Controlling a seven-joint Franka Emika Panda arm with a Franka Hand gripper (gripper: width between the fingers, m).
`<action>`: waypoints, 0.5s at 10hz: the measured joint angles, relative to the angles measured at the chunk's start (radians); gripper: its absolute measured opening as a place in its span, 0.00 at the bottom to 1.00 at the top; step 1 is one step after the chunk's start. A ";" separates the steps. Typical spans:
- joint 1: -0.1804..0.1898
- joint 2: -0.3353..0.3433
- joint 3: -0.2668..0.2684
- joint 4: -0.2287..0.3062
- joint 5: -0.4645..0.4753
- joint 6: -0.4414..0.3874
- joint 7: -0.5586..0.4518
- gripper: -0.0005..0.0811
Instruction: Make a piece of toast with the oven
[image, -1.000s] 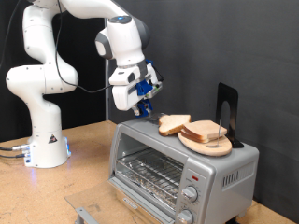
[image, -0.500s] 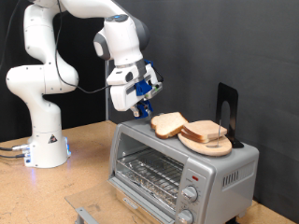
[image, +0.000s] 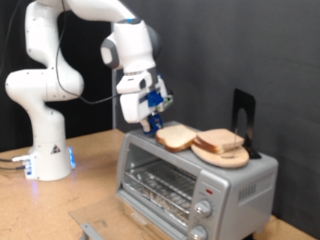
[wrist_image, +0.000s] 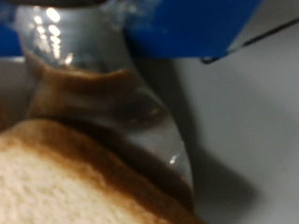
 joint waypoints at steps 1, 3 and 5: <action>0.000 0.009 0.000 -0.002 -0.014 0.022 -0.030 0.50; 0.000 0.013 0.000 -0.002 -0.031 0.031 -0.064 0.50; 0.001 0.013 -0.001 -0.002 -0.033 0.032 -0.086 0.50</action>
